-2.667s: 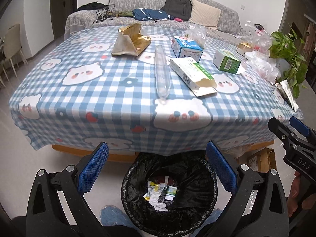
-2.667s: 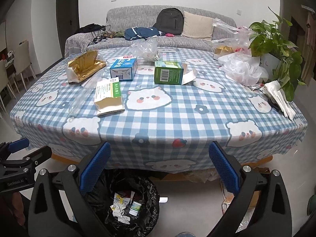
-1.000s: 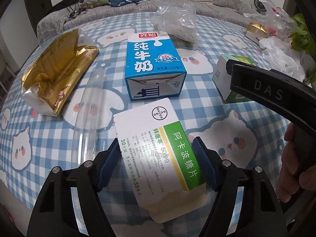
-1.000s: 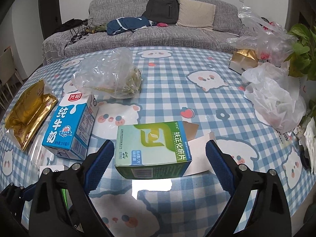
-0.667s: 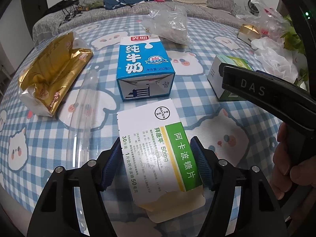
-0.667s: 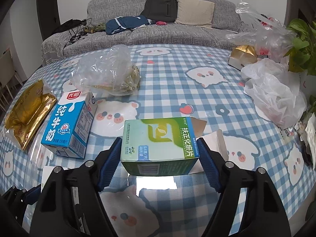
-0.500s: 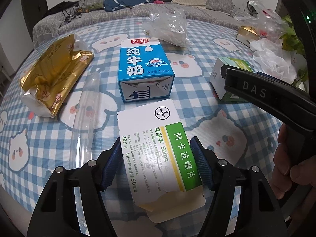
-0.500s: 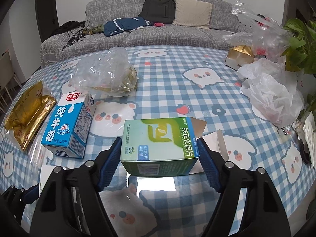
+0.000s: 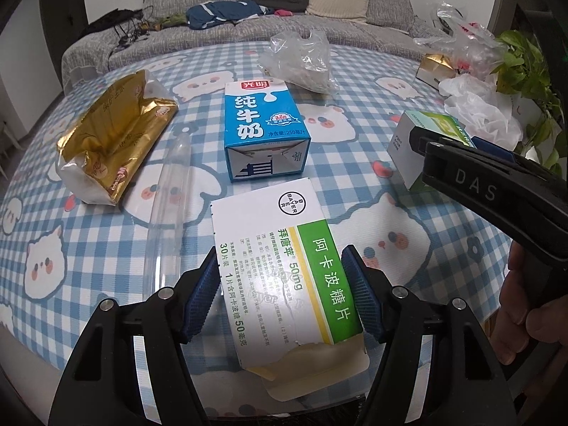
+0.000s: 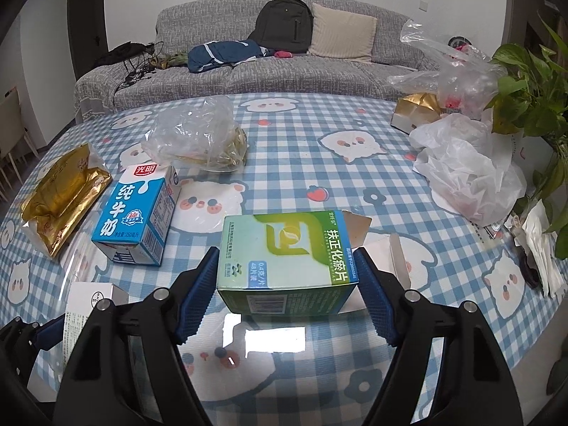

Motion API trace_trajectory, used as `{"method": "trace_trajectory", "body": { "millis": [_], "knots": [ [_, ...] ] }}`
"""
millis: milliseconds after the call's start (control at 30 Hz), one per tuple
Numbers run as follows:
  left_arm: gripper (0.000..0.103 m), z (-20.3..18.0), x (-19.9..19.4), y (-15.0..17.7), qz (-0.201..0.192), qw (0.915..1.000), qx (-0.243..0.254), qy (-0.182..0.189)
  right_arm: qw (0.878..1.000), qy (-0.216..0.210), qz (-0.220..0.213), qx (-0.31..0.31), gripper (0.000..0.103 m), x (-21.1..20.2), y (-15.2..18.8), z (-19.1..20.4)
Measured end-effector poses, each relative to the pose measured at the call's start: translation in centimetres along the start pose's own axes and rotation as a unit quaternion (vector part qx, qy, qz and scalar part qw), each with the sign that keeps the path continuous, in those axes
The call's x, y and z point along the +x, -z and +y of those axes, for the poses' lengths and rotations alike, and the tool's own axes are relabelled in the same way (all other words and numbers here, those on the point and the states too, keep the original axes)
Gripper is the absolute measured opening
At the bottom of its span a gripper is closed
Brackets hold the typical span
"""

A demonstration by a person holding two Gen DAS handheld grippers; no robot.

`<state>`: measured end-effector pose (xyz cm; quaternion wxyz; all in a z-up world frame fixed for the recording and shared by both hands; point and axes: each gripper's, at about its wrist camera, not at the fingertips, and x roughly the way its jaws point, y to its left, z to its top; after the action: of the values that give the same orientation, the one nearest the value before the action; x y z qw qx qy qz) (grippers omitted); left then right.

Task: Collect trash
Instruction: 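Grasp the white medicine box with the left tool while the right tool grasps the green medicine box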

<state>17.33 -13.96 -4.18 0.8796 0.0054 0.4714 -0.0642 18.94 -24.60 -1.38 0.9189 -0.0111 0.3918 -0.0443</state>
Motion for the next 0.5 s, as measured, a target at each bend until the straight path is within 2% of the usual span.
{"method": "trace_trajectory", "body": {
  "millis": [500],
  "knots": [
    [0.067, 0.5, -3.6, 1.9, -0.016, 0.9999, 0.0, -0.001, 1.0, 0.0, -0.014, -0.007, 0.072, -4.3, 2.4, 0.3]
  ]
}}
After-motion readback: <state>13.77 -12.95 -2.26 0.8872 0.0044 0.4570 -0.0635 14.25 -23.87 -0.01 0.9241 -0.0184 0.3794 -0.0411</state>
